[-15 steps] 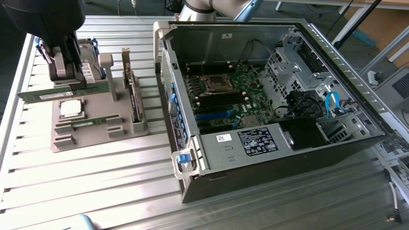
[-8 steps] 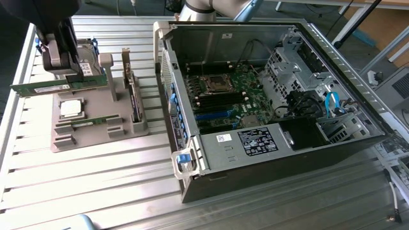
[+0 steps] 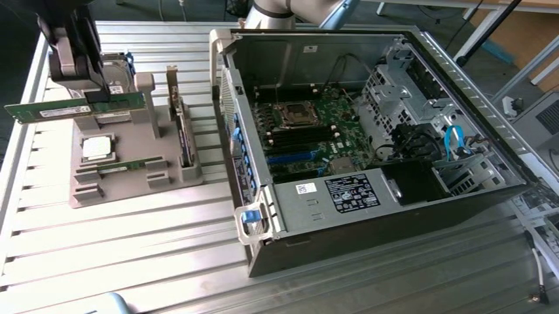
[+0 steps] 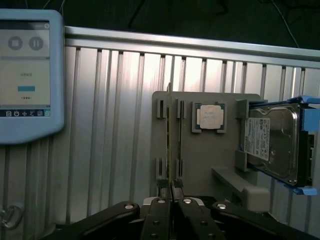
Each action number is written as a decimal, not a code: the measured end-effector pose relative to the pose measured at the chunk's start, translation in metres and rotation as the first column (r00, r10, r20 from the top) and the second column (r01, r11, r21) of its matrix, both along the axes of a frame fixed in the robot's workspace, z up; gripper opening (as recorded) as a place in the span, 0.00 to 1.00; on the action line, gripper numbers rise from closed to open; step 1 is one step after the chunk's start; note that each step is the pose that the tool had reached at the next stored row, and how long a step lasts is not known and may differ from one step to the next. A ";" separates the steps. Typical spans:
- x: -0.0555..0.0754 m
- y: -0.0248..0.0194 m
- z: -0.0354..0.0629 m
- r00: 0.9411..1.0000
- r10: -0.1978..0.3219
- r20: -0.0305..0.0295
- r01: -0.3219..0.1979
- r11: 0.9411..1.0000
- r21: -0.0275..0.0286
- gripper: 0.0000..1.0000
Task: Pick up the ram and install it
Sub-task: 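Pick up the ram and move it above insertion slot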
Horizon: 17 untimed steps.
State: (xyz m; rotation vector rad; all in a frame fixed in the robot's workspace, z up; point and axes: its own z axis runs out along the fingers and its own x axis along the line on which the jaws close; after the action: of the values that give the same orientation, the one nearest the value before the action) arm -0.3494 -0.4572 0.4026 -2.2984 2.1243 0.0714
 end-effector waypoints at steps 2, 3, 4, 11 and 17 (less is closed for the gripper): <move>0.000 0.0000 0.0038 1.000 0.000 0.000 0.000 1.000 0.000 0.12; 0.000 0.0000 0.0057 1.000 0.000 0.000 0.000 1.000 0.000 0.12; 0.000 0.0000 0.0079 1.000 0.000 0.000 0.000 1.000 0.000 0.12; 0.000 0.0000 0.0106 1.000 0.000 0.000 0.000 1.000 0.000 0.12; 0.004 0.0000 0.0106 1.000 0.000 0.000 0.000 1.000 0.000 0.12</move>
State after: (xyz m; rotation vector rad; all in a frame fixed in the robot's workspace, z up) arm -0.3457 -0.4572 0.4132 -2.2984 2.1242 0.0715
